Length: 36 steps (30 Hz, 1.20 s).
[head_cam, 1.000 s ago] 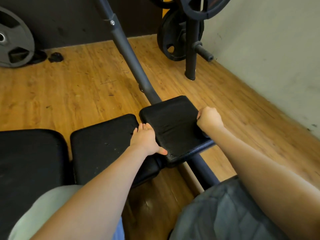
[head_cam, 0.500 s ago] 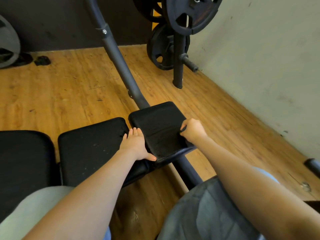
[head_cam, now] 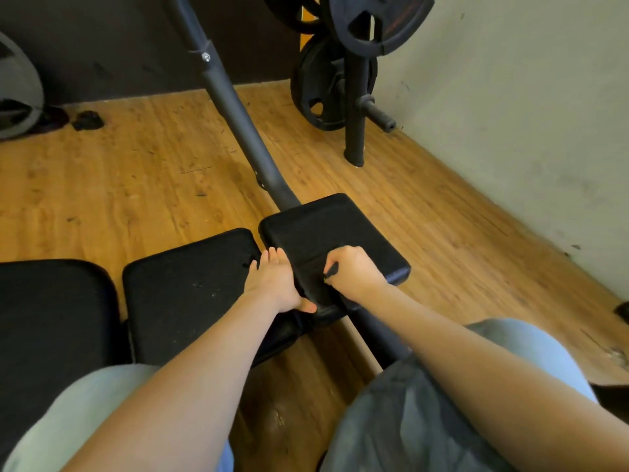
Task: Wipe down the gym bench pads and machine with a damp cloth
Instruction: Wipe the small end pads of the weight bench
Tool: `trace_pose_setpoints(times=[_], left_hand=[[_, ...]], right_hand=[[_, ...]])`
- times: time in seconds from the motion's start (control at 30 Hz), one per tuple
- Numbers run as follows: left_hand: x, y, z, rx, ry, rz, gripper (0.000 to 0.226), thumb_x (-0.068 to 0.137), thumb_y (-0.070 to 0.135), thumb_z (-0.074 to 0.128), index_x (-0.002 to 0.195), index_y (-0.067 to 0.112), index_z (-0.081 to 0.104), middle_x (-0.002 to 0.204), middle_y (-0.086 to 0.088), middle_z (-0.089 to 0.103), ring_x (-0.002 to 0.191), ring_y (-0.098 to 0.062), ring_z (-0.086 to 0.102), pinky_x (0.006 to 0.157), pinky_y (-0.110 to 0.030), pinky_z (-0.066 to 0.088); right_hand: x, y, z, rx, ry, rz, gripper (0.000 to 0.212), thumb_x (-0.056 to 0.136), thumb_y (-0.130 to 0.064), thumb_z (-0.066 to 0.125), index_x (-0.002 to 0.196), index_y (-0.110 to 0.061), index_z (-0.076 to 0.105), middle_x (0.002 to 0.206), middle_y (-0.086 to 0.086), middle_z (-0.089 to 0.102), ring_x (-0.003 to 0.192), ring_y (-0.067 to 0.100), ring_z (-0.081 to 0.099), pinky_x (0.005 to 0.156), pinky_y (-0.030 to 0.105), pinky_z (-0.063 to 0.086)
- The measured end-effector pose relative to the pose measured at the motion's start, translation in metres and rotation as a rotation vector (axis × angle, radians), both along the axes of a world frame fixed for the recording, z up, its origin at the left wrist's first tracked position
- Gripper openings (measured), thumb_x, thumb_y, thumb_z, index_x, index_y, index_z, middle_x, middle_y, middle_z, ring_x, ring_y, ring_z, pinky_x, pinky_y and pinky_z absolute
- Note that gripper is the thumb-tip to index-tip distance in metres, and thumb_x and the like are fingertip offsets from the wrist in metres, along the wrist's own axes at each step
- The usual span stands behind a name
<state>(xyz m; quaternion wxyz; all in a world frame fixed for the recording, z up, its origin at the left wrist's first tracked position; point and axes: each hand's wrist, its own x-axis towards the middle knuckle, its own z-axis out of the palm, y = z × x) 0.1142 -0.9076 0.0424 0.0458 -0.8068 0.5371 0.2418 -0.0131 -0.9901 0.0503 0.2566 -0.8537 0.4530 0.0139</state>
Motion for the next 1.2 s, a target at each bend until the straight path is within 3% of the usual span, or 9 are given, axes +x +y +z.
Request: trace_pose_setpoints(times=[0.17, 0.23, 0.37, 0.47, 0.67, 0.77, 0.9, 1.0, 1.2], left_hand=[[-0.005, 0.01, 0.002, -0.002, 0.011, -0.023, 0.117, 0.078, 0.06, 0.064, 0.149, 0.001, -0.008, 0.159, -0.015, -0.006, 0.147, -0.028, -0.004, 0.119, -0.043, 0.008], [-0.008, 0.012, 0.002, -0.006, 0.016, -0.028, 0.113, 0.081, 0.058, 0.063, 0.15, 0.001, -0.007, 0.159, -0.015, -0.006, 0.147, -0.028, -0.004, 0.119, -0.043, 0.01], [-0.009, 0.012, 0.002, -0.02, 0.028, -0.014, 0.112, 0.081, 0.056, 0.064, 0.15, 0.001, -0.006, 0.159, -0.014, -0.006, 0.146, -0.028, -0.006, 0.119, -0.043, 0.01], [-0.009, 0.011, 0.001, -0.025, 0.027, -0.007, 0.114, 0.08, 0.055, 0.066, 0.15, 0.001, -0.006, 0.159, -0.014, -0.005, 0.146, -0.028, -0.006, 0.119, -0.042, 0.01], [-0.008, 0.01, 0.001, -0.029, 0.003, -0.009, 0.114, 0.08, 0.057, 0.064, 0.15, 0.001, -0.006, 0.159, -0.015, -0.005, 0.146, -0.028, -0.005, 0.119, -0.043, 0.011], [-0.008, 0.01, -0.001, -0.021, 0.012, -0.004, 0.114, 0.08, 0.057, 0.064, 0.149, 0.002, -0.007, 0.159, -0.014, -0.007, 0.146, -0.028, -0.006, 0.119, -0.043, 0.009], [-0.009, 0.01, -0.001, -0.027, 0.015, -0.006, 0.114, 0.08, 0.056, 0.065, 0.149, 0.002, -0.007, 0.159, -0.014, -0.007, 0.146, -0.027, -0.006, 0.119, -0.042, 0.009], [-0.008, 0.01, 0.0, -0.026, 0.027, 0.006, 0.114, 0.08, 0.055, 0.066, 0.15, 0.002, -0.008, 0.159, -0.013, -0.008, 0.147, -0.027, -0.006, 0.119, -0.042, 0.008], [-0.006, 0.009, 0.0, -0.019, 0.023, -0.009, 0.114, 0.08, 0.057, 0.064, 0.15, 0.003, -0.007, 0.159, -0.013, -0.008, 0.146, -0.028, -0.006, 0.119, -0.043, 0.009]], right_hand=[[-0.042, -0.04, 0.007, -0.092, -0.04, -0.361, 0.013, 0.085, -0.003, 0.051, 0.083, -0.011, 0.061, 0.09, 0.011, 0.062, 0.08, 0.028, 0.06, 0.064, 0.035, 0.049], [-0.044, -0.042, 0.01, -0.089, -0.043, -0.392, 0.012, 0.086, -0.004, 0.052, 0.084, -0.01, 0.062, 0.092, 0.01, 0.063, 0.079, 0.025, 0.059, 0.066, 0.035, 0.05], [-0.012, 0.007, 0.012, -0.035, -0.154, -0.085, 0.009, 0.083, -0.012, 0.065, 0.079, -0.018, 0.061, 0.092, 0.0, 0.063, 0.083, 0.014, 0.058, 0.074, 0.028, 0.049], [0.003, 0.029, 0.004, -0.01, -0.044, 0.127, 0.007, 0.083, -0.009, 0.063, 0.08, -0.015, 0.062, 0.094, 0.004, 0.063, 0.086, 0.019, 0.06, 0.077, 0.034, 0.053], [-0.038, -0.03, 0.006, -0.091, -0.016, -0.327, 0.013, 0.084, -0.002, 0.052, 0.083, -0.014, 0.059, 0.09, 0.007, 0.059, 0.076, 0.023, 0.055, 0.06, 0.03, 0.044], [-0.041, -0.034, 0.006, -0.15, 0.027, -0.373, 0.017, 0.083, 0.002, 0.047, 0.087, -0.008, 0.061, 0.089, 0.009, 0.059, 0.078, 0.027, 0.057, 0.064, 0.037, 0.048], [-0.013, 0.005, 0.006, -0.037, -0.141, -0.133, 0.007, 0.083, -0.008, 0.063, 0.082, -0.015, 0.064, 0.093, 0.002, 0.063, 0.085, 0.017, 0.06, 0.074, 0.029, 0.051], [0.0, 0.027, 0.003, 0.028, -0.023, 0.063, 0.01, 0.083, -0.007, 0.062, 0.081, -0.016, 0.063, 0.093, 0.002, 0.062, 0.086, 0.017, 0.061, 0.077, 0.031, 0.054], [-0.043, -0.032, 0.01, -0.016, -0.078, -0.391, 0.011, 0.083, -0.003, 0.057, 0.082, -0.012, 0.064, 0.091, 0.007, 0.062, 0.082, 0.022, 0.059, 0.066, 0.032, 0.051]])
